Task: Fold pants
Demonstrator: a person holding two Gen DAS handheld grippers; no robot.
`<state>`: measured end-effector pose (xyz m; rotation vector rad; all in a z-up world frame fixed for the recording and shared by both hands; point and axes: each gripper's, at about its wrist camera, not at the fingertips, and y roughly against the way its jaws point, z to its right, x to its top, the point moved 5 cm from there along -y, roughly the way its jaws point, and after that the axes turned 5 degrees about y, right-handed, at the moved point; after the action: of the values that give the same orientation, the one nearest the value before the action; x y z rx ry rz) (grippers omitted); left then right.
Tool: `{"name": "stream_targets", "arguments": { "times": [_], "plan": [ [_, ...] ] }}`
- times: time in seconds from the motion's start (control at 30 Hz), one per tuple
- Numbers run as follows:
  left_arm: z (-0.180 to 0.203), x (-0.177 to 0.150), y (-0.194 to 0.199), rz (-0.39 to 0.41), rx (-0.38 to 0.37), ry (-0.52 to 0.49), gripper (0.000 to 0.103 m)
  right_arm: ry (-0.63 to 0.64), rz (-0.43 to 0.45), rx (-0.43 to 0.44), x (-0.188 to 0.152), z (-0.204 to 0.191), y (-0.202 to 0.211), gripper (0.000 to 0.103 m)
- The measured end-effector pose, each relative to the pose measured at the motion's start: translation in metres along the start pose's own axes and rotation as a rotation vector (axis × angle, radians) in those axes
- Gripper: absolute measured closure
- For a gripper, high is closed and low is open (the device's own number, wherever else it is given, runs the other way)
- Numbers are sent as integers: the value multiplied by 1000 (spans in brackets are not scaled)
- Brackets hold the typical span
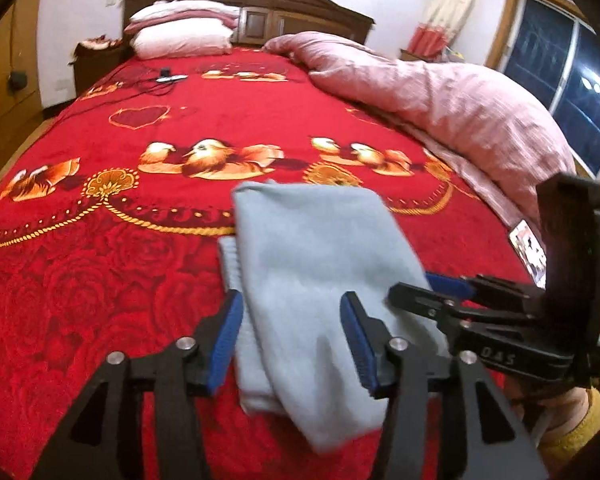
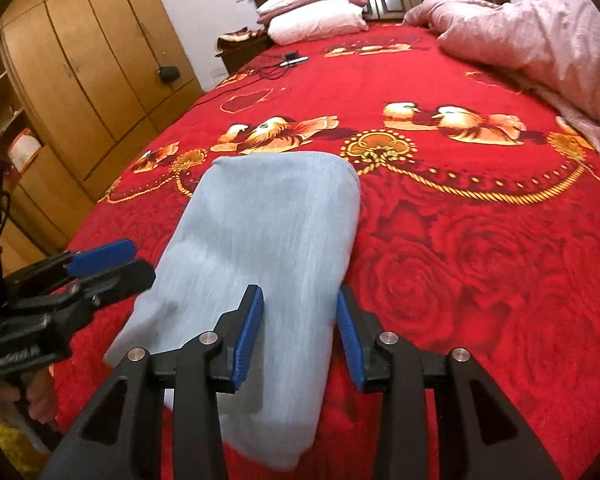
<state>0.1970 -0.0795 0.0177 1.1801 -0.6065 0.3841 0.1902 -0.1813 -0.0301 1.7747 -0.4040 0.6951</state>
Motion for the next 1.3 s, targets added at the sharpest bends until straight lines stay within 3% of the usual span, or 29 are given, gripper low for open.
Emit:
{"name": "stream_targets", "arguments": {
  "times": [0.1,0.2,0.3,0.37,0.6,0.9,1.13,1.3],
  "plan": [
    [5,-16,1,-22,47,-23,47,-37,17,27,-12,-2,14,64],
    [-11,-35,-7,-56,153,-2,46,-58,34,64,-23,-9,25,64],
    [-31,-47,-14,-88,122,96,42,-57,31,93,-33,-19,24,64],
    [-41,-52,-16,-96,92,151,39,-25,9,65,-39,-25,13,64],
    [-43,-56,-18,-84,112,127,30,36,38,14,-49,-31,2,61],
    [-45,-60,-4,-65,94,152,30,43,30,-11,-49,-36,11,57],
    [-53,-77,13,-60,142,165,30,49,29,25,-63,-50,27,57],
    [-64,-94,13,-92,179,197,30,41,-23,48,-76,-52,22,57]
  ]
}}
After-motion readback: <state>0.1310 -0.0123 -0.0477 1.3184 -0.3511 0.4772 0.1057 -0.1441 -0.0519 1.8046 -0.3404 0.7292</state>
